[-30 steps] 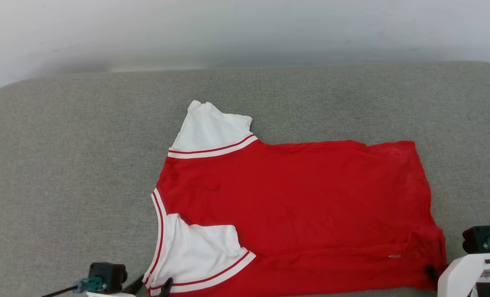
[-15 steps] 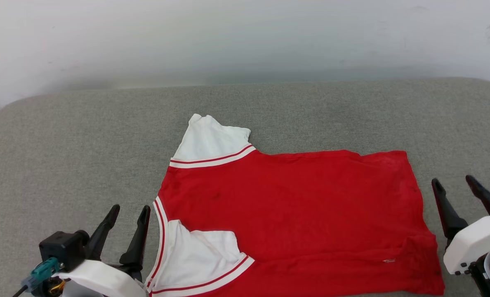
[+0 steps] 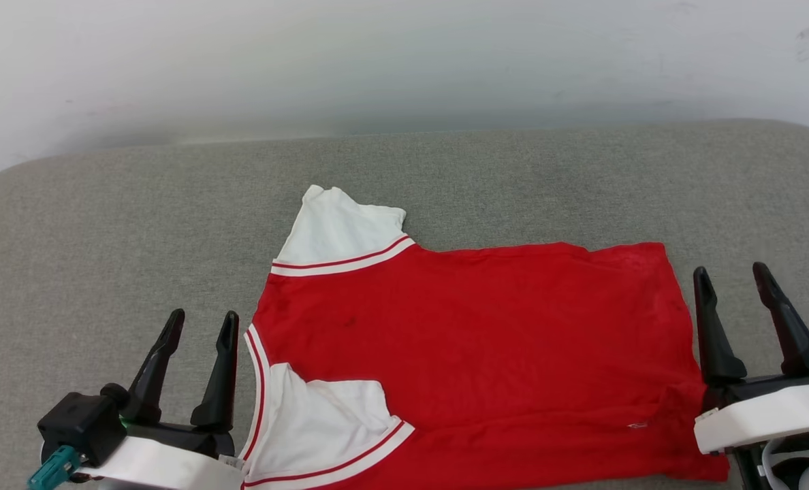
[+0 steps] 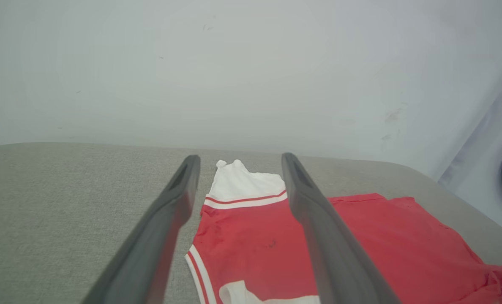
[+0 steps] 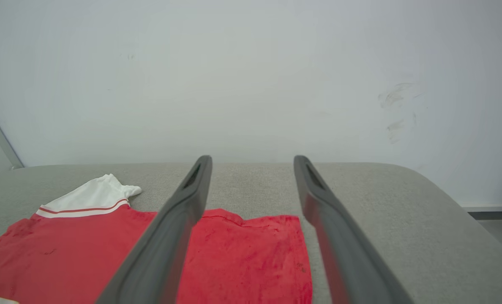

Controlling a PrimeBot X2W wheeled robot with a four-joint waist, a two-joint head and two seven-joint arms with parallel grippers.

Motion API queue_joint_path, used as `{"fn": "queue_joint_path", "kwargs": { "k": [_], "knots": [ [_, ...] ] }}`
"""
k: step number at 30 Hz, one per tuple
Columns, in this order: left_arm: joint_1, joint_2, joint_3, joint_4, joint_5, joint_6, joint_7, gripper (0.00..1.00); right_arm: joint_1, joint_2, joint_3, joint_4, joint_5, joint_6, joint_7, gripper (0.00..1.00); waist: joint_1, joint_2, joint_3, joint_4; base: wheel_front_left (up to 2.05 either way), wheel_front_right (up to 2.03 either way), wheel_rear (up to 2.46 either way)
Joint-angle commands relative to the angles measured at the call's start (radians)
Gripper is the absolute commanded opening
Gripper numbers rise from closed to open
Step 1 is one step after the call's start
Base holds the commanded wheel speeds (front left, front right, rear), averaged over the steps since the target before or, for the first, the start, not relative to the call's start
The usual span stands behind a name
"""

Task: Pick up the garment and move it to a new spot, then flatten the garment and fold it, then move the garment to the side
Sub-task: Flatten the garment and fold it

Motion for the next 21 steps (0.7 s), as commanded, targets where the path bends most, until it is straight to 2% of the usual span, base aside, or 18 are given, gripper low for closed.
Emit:
{"fn": "queue_joint_path", "kwargs": {
  "k": [1, 8, 12, 16, 21],
  "knots": [
    [0.007, -0.015, 0.015, 0.005, 0.016, -0.017, -0.002, 1.0, 0.006, 0.004, 0.004, 0.003, -0.006, -0.001, -0.013, 1.0, 0.0, 0.0, 0.003, -0.004, 0.0, 0.0, 0.0],
    [-0.026, -0.041, 0.062, 0.026, 0.053, -0.072, -0.002, 1.0, -0.021, 0.013, 0.01, 0.015, 0.002, -0.001, -0.029, 1.0, 0.0, 0.0, 0.026, -0.03, 0.0, 0.0, 0.0],
    [-0.06, -0.02, 0.064, 0.033, 0.041, -0.085, 0.002, 1.0, -0.035, 0.01, 0.017, 0.005, 0.008, -0.001, -0.029, 1.0, 0.0, 0.0, 0.052, -0.049, 0.0, 0.0, 0.0],
    [-0.146, 0.046, 0.056, 0.031, 0.03, -0.096, 0.065, 1.0, -0.058, 0.017, 0.017, -0.013, 0.007, -0.001, -0.028, 1.0, 0.0, 0.0, 0.112, -0.08, 0.0, 0.0, 0.0],
    [-0.317, 0.164, 0.043, 0.027, -0.053, -0.108, 0.225, 1.0, -0.087, 0.031, 0.026, -0.029, 0.001, -0.001, -0.036, 1.0, 0.0, 0.0, 0.207, -0.124, 0.0, 0.0, 0.0]
  ]
}}
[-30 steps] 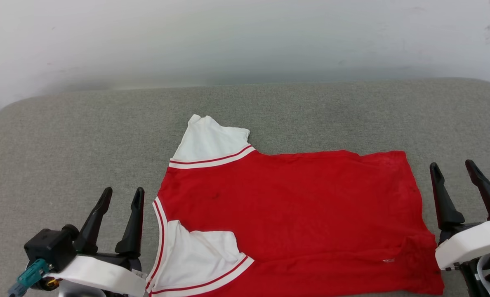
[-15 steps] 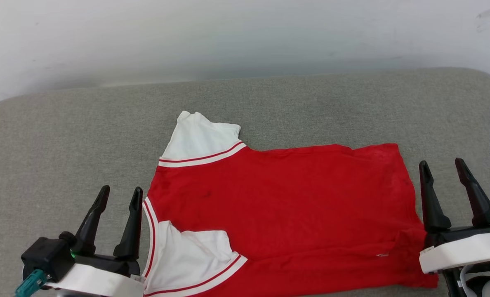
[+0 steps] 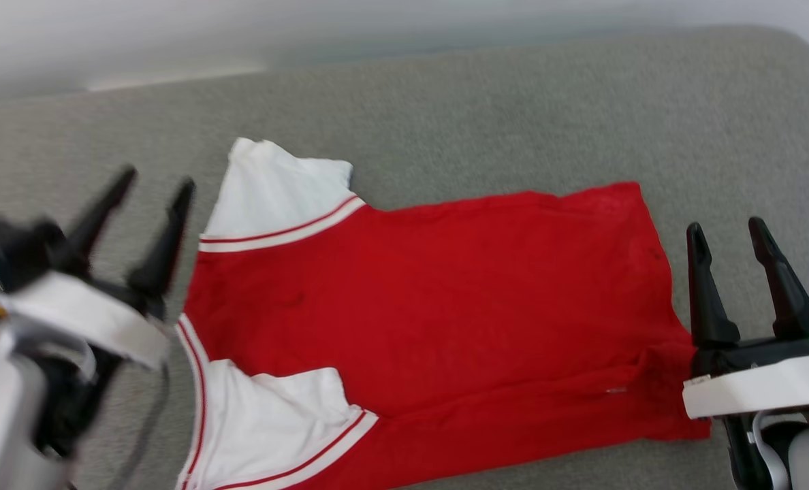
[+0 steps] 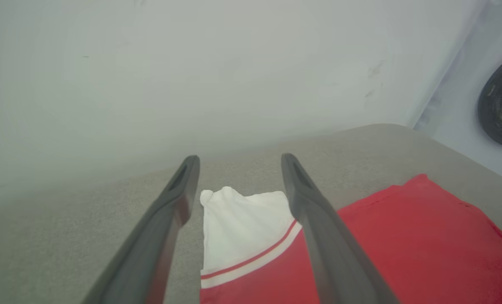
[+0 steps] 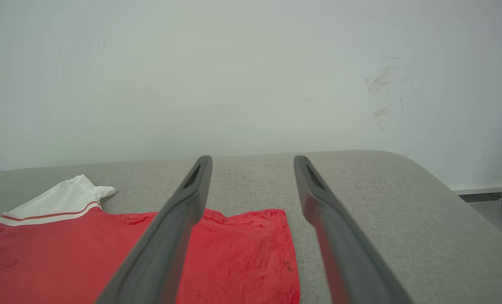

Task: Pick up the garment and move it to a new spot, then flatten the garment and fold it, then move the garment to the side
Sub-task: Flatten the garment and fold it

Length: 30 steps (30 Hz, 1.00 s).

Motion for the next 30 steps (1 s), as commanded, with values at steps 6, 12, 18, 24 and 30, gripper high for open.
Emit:
{"fn": "queue_joint_path", "kwargs": {
  "k": [6, 12, 18, 24, 30],
  "knots": [
    [-0.247, 0.198, -0.1, 0.049, -0.131, -0.003, 0.271, 1.0, -0.055, 0.023, 0.026, 0.004, -0.005, -0.001, -0.023, 1.0, 0.0, 0.0, 0.142, -0.093, 0.0, 0.0, 0.0],
    [-0.451, 0.308, -0.183, 0.189, -0.276, -0.004, 0.569, 1.0, -0.086, 0.04, 0.065, 0.036, 0.003, -0.001, -0.052, 1.0, 0.0, 0.0, 0.207, -0.158, 0.0, 0.0, 0.0],
    [-0.609, 0.345, -0.209, 0.352, -0.314, 0.048, 0.82, 1.0, -0.103, 0.05, 0.094, 0.072, 0.02, -0.001, -0.08, 1.0, 0.0, 0.0, 0.259, -0.211, 0.0, 0.0, 0.0],
    [-0.708, 0.347, -0.219, 0.471, -0.332, 0.046, 0.92, 1.0, -0.117, 0.054, 0.121, 0.101, 0.035, -0.001, -0.106, 1.0, 0.0, 0.0, 0.303, -0.253, 0.0, 0.0, 0.0],
    [-0.728, 0.353, -0.266, 0.558, -0.304, 0.04, 0.986, 1.0, -0.125, 0.055, 0.13, 0.127, 0.056, -0.001, -0.125, 1.0, 0.0, 0.0, 0.325, -0.274, 0.0, 0.0, 0.0]
  ]
}}
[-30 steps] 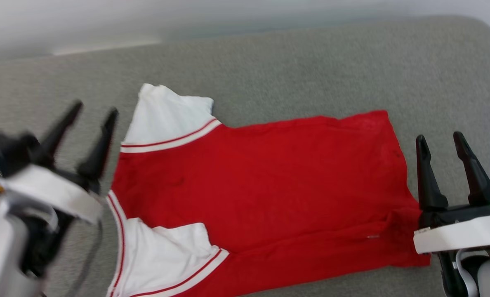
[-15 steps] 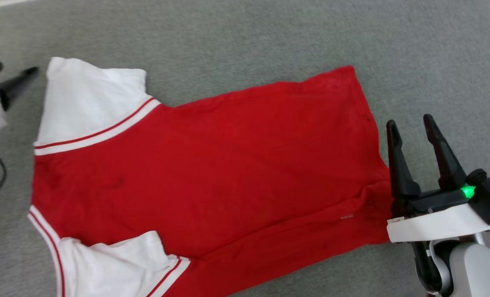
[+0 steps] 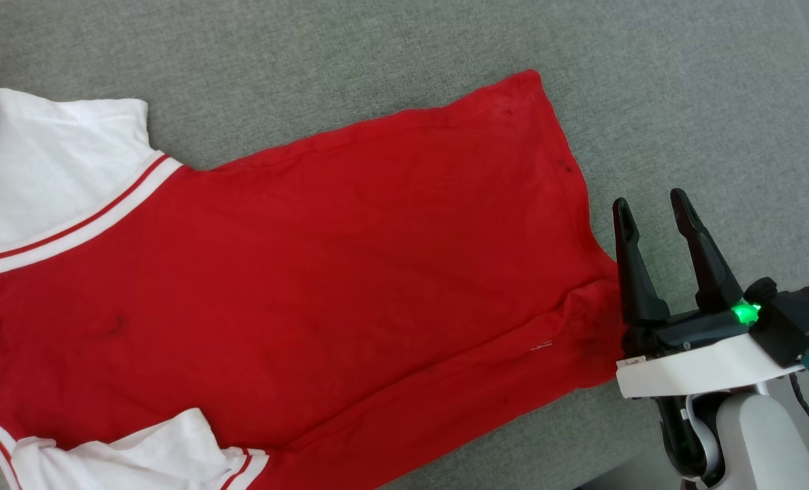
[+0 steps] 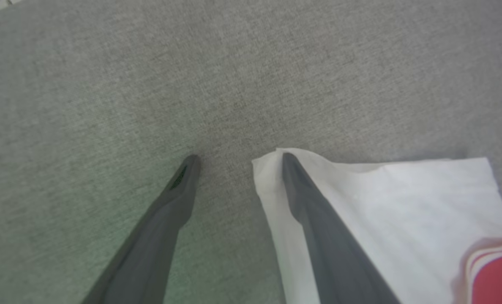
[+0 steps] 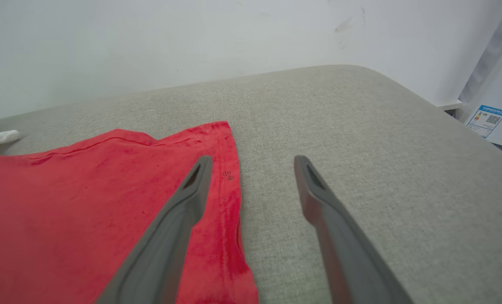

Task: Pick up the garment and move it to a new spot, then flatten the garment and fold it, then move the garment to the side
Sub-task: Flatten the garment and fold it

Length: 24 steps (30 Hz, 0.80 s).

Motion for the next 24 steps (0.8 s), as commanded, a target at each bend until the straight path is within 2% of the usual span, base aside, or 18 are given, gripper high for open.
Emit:
{"fn": "queue_joint_path", "kwargs": {
  "k": [1, 2, 3, 6, 9, 18, 20, 24],
  "knots": [
    [0.024, -0.006, -0.021, 0.027, 0.005, 0.0, 0.022, 1.0, -0.014, 0.004, 0.001, 0.003, 0.004, -0.001, -0.007, 1.0, -0.0001, -0.0001, 0.005, -0.005, 0.0, 0.0, 0.0],
    [0.031, -0.007, -0.03, 0.039, 0.004, -0.002, 0.035, 0.58, -0.017, 0.004, 0.001, 0.006, 0.006, -0.001, -0.01, 1.0, -0.0001, -0.0001, 0.007, -0.006, 0.0, 0.0, 0.0],
    [0.039, -0.009, -0.037, 0.047, -0.002, -0.004, 0.047, 0.0, -0.02, 0.004, 0.001, 0.009, 0.009, -0.001, -0.011, 1.0, -0.0001, -0.0001, 0.009, -0.007, 0.0, 0.0, 0.0],
    [0.059, -0.029, -0.046, 0.048, -0.027, -0.011, 0.071, 0.0, -0.025, 0.004, -0.01, 0.015, 0.01, -0.001, -0.014, 1.0, -0.0001, -0.0001, 0.009, -0.001, 0.0, 0.0, 0.0],
    [0.067, -0.046, -0.044, 0.028, -0.04, -0.022, 0.039, 0.0, -0.026, 0.005, -0.029, 0.021, -0.003, -0.001, -0.015, 1.0, -0.0001, -0.0001, 0.002, 0.016, 0.0, 0.0, 0.0],
    [0.044, -0.095, -0.016, -0.02, -0.035, -0.043, -0.221, 0.0, -0.042, 0.0, -0.049, 0.017, -0.058, -0.001, 0.033, 1.0, -0.0001, -0.0001, -0.075, 0.079, 0.0, 0.0, 0.0],
    [0.054, -0.113, -0.026, -0.038, -0.043, -0.043, -0.27, 0.0, -0.041, -0.018, -0.06, 0.009, -0.071, -0.001, 0.059, 1.0, -0.0001, -0.0001, -0.102, 0.101, 0.0, 0.0, 0.0],
    [0.073, -0.113, -0.065, -0.122, -0.074, -0.044, -0.34, 0.0, -0.047, -0.076, -0.067, -0.02, -0.082, -0.001, 0.148, 1.0, -0.0001, -0.0001, -0.151, 0.151, 0.0, 0.0, 0.0]
  ]
}}
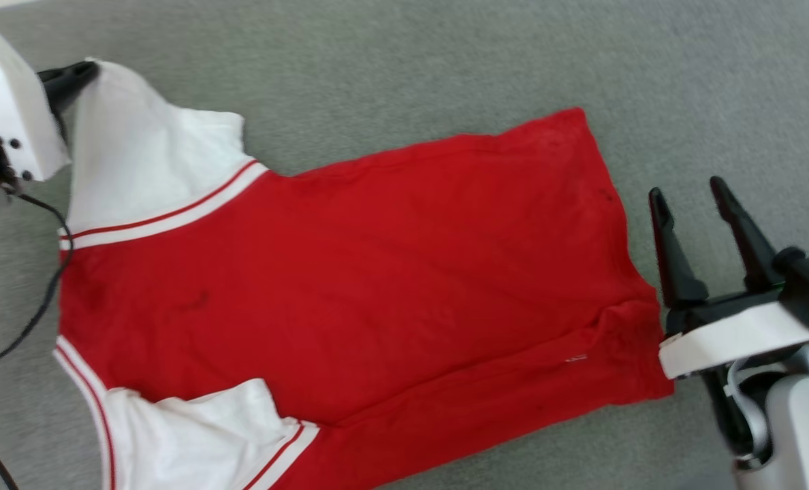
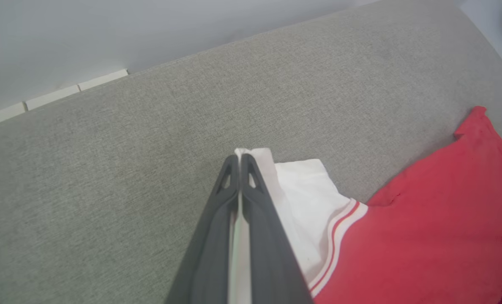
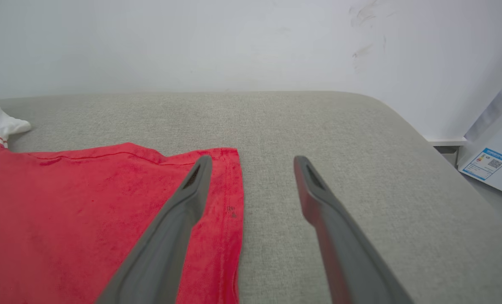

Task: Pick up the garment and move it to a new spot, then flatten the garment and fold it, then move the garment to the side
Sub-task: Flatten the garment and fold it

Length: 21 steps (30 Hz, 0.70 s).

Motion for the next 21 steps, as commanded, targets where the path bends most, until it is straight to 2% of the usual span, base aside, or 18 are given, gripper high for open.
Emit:
{"fn": "queue_joint_path", "kwargs": {
  "k": [1, 4, 5, 9, 12, 17, 21],
  "knots": [
    [0.023, 0.006, -0.006, -0.025, -0.011, -0.001, -0.02, 0.0, -0.017, -0.024, 0.0, -0.013, 0.0, -0.001, 0.035, 1.0, 0.0, 0.0, -0.045, 0.047, 0.0, 0.0, 0.0],
    [0.052, 0.021, -0.031, -0.094, -0.04, -0.001, -0.063, 0.0, -0.038, -0.094, 0.01, -0.034, 0.02, -0.001, 0.157, 1.0, 0.0, 0.0, -0.072, 0.087, 0.0, 0.0, 0.0],
    [0.085, 0.04, -0.056, -0.175, -0.056, -0.001, -0.101, 0.0, -0.072, -0.173, 0.019, -0.049, 0.062, -0.001, 0.313, 1.0, 0.0, 0.0, -0.09, 0.129, 0.0, 0.0, 0.0],
    [0.141, 0.062, -0.07, -0.282, -0.071, -0.001, -0.148, 0.0, -0.134, -0.279, 0.044, -0.04, 0.128, -0.001, 0.552, 1.0, 0.0, 0.0, -0.095, 0.182, 0.0, 0.0, 0.0],
    [0.187, 0.074, -0.065, -0.367, -0.083, 0.0, -0.175, 0.0, -0.196, -0.335, 0.062, -0.009, 0.18, -0.001, 0.716, 1.0, 0.0, 0.0, -0.086, 0.219, 0.0, 0.0, 0.0],
    [0.235, 0.084, -0.059, -0.475, -0.076, 0.02, -0.205, 0.0, -0.277, -0.39, 0.089, 0.061, 0.214, -0.001, 0.858, 1.0, 0.0, 0.0, -0.059, 0.27, 0.0, 0.0, 0.0],
    [0.269, 0.081, -0.06, -0.561, -0.057, 0.043, -0.234, 0.0, -0.348, -0.419, 0.116, 0.148, 0.219, -0.001, 0.924, 1.0, 0.0, 0.0, -0.033, 0.316, 0.0, 0.0, 0.0]
  ]
}}
